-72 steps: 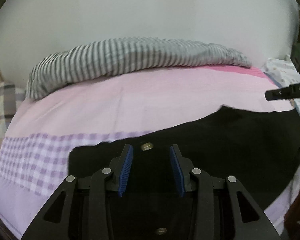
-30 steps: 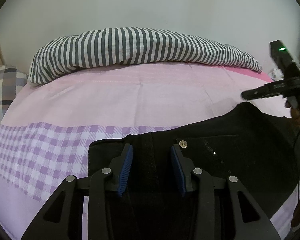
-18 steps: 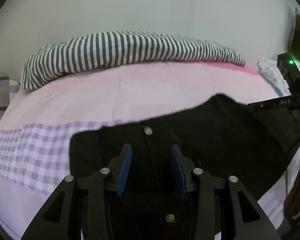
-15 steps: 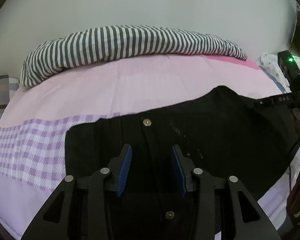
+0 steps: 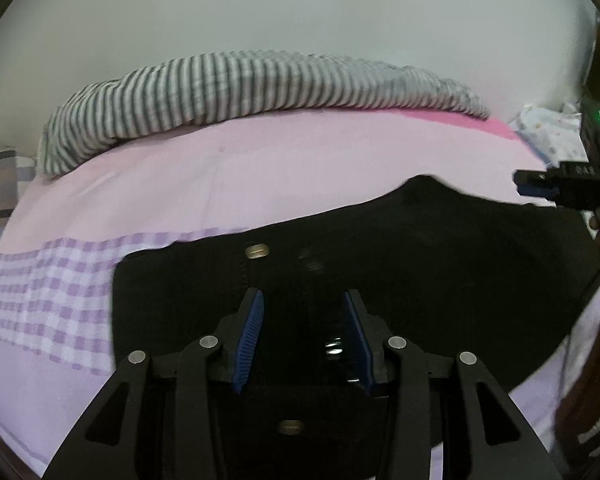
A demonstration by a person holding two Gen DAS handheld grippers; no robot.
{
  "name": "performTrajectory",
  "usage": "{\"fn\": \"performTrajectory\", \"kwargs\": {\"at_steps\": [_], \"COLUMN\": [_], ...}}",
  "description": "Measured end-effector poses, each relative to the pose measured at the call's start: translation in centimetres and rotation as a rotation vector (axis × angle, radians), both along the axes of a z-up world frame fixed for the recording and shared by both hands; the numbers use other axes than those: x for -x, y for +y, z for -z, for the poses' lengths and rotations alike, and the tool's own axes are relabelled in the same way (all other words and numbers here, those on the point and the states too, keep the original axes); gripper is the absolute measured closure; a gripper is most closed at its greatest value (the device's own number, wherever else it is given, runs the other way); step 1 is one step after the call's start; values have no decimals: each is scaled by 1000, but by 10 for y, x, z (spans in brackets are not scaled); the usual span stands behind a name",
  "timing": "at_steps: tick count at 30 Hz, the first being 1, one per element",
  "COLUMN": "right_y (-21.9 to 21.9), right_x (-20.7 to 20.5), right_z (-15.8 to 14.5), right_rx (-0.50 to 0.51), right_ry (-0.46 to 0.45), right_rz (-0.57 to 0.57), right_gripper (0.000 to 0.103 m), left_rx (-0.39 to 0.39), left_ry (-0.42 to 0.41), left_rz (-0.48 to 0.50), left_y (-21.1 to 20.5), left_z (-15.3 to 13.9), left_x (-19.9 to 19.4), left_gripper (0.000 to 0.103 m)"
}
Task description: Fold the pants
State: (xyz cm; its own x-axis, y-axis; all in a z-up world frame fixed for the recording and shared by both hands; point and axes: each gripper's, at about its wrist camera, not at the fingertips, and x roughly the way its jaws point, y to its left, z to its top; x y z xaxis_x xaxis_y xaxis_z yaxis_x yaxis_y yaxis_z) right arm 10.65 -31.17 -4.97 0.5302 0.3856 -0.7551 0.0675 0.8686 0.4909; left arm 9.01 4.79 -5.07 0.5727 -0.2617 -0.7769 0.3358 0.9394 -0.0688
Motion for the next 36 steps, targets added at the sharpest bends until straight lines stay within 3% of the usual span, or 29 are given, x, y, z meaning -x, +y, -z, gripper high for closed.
{"fn": "performTrajectory", "kwargs": {"at_steps": [8,13,18,31,36], "right_y": [-122,-192,-230,-275,-295], "right_x": [116,194,247,267,269], "right_z": [-14,-2,17,55,63], "right_rx": [-16,-50,-76,-123,-172], "right_ry": [9,44,68,54,-9], "right_rz": [303,523,664,766,807], "right_gripper": [71,71,71,71,73], "left_rx": [60,54,32,-15,-21], "left_ry": [20,34,57,102,101], "left_rz": [190,308,372,363,374], "left_y": [-86,-145,-185,-215,-226], "left_z": [-8,-3,5,21,23], "left_x": [25,40,46,50,51], "left_gripper": [56,55,55,55,55]}}
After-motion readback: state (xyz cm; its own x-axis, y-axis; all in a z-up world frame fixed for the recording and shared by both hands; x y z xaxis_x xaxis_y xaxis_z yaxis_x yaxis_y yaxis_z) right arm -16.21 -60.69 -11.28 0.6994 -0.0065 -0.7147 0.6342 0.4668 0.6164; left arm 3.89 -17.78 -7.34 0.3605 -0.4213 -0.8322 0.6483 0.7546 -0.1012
